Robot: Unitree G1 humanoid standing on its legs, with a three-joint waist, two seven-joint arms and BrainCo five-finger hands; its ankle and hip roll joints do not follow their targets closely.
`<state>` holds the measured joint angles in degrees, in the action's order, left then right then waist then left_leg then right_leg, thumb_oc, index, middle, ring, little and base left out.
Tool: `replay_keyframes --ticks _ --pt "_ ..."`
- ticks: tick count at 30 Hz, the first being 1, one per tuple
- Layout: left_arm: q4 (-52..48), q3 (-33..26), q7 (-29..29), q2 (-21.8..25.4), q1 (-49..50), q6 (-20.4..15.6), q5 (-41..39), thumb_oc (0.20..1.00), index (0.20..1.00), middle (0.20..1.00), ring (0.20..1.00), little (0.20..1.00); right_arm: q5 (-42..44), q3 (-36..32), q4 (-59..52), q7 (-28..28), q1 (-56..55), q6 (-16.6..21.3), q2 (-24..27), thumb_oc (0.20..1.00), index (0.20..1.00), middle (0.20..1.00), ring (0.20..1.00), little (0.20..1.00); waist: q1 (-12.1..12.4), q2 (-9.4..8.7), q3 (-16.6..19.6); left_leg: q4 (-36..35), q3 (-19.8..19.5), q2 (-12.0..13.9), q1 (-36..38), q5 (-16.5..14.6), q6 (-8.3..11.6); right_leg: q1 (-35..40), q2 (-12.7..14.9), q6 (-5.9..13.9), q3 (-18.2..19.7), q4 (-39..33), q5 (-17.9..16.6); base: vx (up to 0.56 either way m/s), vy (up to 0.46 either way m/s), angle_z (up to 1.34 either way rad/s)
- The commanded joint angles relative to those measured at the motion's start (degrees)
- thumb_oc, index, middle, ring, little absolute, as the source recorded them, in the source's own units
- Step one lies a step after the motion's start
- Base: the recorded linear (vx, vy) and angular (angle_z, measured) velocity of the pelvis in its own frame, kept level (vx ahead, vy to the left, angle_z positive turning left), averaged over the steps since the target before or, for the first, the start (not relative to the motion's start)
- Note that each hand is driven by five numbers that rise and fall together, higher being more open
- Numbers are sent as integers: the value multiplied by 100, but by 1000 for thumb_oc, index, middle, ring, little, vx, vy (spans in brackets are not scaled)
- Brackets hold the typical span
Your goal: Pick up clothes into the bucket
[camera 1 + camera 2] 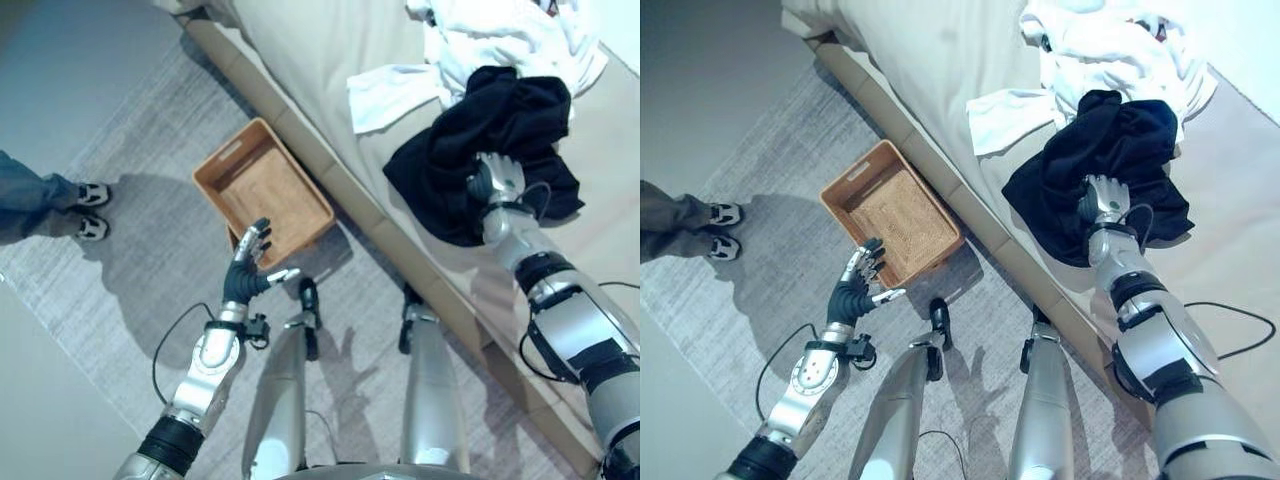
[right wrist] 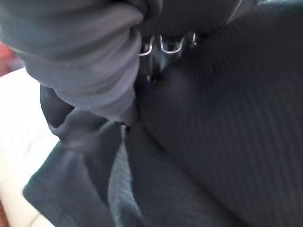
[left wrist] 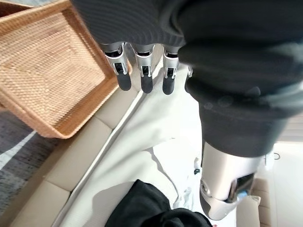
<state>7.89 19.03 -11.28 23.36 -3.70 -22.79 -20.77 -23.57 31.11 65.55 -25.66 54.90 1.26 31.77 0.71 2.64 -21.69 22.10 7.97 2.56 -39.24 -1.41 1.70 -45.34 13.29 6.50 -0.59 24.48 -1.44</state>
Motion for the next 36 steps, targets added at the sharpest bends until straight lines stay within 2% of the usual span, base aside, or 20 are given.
replay_keyframes --ticks 1,3,5,6,7,8,10,13,14,15,18,22,27,29,30,36 --pt "-186 -88 -89 -66 170 -263 233 1000 1000 1000 1000 1000 278 -240 -396 -290 -295 193 186 200 200 200 200 200 -105 -95 355 -398 -268 -87 175 129 -55 202 -80 248 66 -311 -498 56 8 -7" --pt "-111 -121 -107 -70 174 -275 269 1000 1000 1000 1000 1000 370 -431 -834 -348 -553 249 284 200 200 200 200 200 -145 -144 405 -552 -280 -98 396 177 -44 425 -63 271 45 -469 -560 68 -6 -7" --pt "-60 -199 -127 -58 199 -300 280 1000 1000 1000 1000 1000 776 -826 -1511 -374 -958 465 380 200 200 200 200 200 -198 -187 462 -686 -286 -85 675 162 -18 692 -71 292 11 -580 -551 100 -8 -6" --pt "-52 -233 -134 -43 226 -311 293 1000 1000 1000 1000 1000 1060 -1123 -2003 -409 -1269 615 417 200 200 200 200 200 -228 -224 487 -774 -278 -74 801 209 -8 837 -59 300 3 -688 -604 161 -23 -3" --pt "23 -337 -150 -34 258 -321 338 1000 1000 1000 1000 1000 1701 -1676 -2999 -324 -2037 1083 444 200 200 200 200 200 -322 -297 547 -942 -282 -53 1163 195 28 1203 -75 322 -21 -860 -597 107 -19 -6" --pt "23 -325 -151 -27 258 -322 338 1000 1000 1000 1000 1000 1701 -1698 -3022 -316 -2064 1076 448 200 200 200 200 200 -313 -303 547 -973 -282 -59 1172 235 26 1215 -72 320 -24 -898 -635 149 -35 -5" --pt "120 -377 -81 -16 333 -349 305 1000 1000 1000 1000 1000 2067 -2099 -3555 -201 -2652 1327 404 200 200 200 200 200 -357 -363 654 -1137 -290 -53 1478 251 49 1576 -56 346 -68 -1129 -654 126 -26 -6" --pt "110 -523 -3 9 459 -349 305 1000 1000 1000 1000 1000 3044 -2663 -4327 244 -3243 1790 296 200 200 200 200 200 -393 -444 767 -1407 -291 -31 1991 277 86 2121 -80 371 -121 -1461 -664 155 -32 -4" --pt "137 -589 144 13 523 -341 266 1000 1000 1000 1000 1000 3778 -2884 -4591 678 -3428 2054 283 200 200 200 200 200 -418 -510 902 -1516 -265 -19 2235 278 106 2415 -113 383 -128 -1666 -678 141 -27 -9" --pt "136 -585 149 17 529 -341 262 1000 1000 1000 1000 1000 3804 -2896 -4596 703 -3444 2055 290 200 200 200 200 200 -412 -511 892 -1532 -264 -18 2264 281 107 2446 -115 383 -131 -1686 -683 128 -30 -8" --pt "203 -627 358 -8 616 -263 233 1000 1000 1000 1000 1000 4897 -3077 -4948 1392 -3562 2232 322 200 200 200 200 200 -423 -590 1075 -1672 -209 31 2631 285 145 2866 -156 394 -148 -1946 -706 97 -23 -13" --pt "436 -644 596 -65 679 -162 245 1000 1000 1000 1000 1000 5702 -3126 -5355 1946 -3504 2242 435 200 200 200 200 200 -433 -665 1342 -1875 -138 96 3051 297 195 3271 -222 396 -165 -2220 -738 105 -27 -9" --pt "614 -525 773 -90 570 -50 336 1000 1000 1000 1000 1000 5973 -2907 -5756 2228 -3091 2141 839 200 200 200 200 200 -456 -752 1627 -1988 -24 191 3440 281 251 3620 -317 384 -151 -2408 -731 94 -28 -10" --pt "553 -456 809 -57 518 -9 422 1000 1000 1000 1000 1000 6118 -2722 -5855 2337 -2845 2077 1017 200 200 200 200 200 -466 -788 1715 -2004 30 222 3571 258 267 3721 -356 375 -106 -2465 -733 75 -29 -9" --pt "495 -350 848 -27 370 27 496 1000 1000 1000 1000 1000 6186 -2499 -6068 2462 -2547 1981 1297 200 200 200 200 200 -503 -836 1811 -2009 82 251 3681 227 281 3807 -392 366 -77 -2495 -723 40 -19 -7" --pt "223 -43 868 3 -251 121 545 1000 1000 1000 1000 1000 6499 -1853 -6295 2668 -1729 1791 1819 200 200 200 200 200 -598 -888 1999 -2096 193 310 3956 205 319 4012 -466 348 -18 -2568 -701 54 -19 -13"
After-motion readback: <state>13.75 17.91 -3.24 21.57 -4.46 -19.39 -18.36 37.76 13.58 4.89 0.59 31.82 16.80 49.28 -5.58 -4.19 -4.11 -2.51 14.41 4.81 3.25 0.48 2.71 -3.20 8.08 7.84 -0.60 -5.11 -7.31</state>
